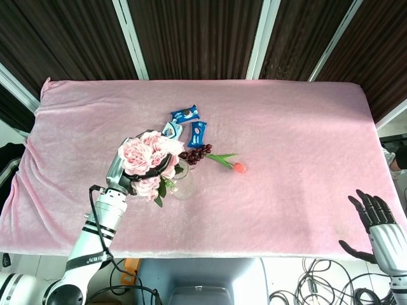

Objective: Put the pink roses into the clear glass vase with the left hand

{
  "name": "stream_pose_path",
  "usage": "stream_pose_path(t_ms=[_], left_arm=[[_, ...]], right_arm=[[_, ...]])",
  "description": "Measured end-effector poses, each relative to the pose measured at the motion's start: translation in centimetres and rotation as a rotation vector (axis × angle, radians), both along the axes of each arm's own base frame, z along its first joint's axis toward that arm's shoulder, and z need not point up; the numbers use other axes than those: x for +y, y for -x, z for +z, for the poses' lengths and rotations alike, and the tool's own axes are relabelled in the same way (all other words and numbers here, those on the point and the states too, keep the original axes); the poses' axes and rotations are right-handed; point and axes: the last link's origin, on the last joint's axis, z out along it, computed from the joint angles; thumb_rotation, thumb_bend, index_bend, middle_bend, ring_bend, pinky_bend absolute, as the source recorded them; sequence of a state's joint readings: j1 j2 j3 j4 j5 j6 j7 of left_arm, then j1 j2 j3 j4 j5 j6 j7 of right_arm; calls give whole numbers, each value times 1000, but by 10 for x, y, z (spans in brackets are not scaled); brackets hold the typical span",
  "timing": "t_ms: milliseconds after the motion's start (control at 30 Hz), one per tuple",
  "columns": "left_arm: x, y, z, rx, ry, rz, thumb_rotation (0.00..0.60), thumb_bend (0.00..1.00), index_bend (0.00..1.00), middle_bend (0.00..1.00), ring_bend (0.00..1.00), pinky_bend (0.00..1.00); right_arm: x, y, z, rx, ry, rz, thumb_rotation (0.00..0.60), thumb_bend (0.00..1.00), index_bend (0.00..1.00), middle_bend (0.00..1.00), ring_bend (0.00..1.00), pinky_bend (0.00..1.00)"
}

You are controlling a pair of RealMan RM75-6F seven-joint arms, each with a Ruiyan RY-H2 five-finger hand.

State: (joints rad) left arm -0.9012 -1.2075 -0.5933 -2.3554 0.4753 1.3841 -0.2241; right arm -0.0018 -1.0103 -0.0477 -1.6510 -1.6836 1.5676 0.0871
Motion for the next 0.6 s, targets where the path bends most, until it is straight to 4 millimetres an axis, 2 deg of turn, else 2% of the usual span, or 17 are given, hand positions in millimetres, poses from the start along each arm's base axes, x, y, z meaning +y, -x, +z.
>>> stream_pose_path(t_ms=[267,600], left_arm=[[13,12,-15,34,13,39,600,601,721,835,718,799],[32,21,-45,43,66,77,600,567,715,764,641,718]], right_arm=[[-1,-1,-3,4,-13,4,600,298,0,0,0,0],[-1,-1,-5,8,-28,5,600,298,0,0,0,0]])
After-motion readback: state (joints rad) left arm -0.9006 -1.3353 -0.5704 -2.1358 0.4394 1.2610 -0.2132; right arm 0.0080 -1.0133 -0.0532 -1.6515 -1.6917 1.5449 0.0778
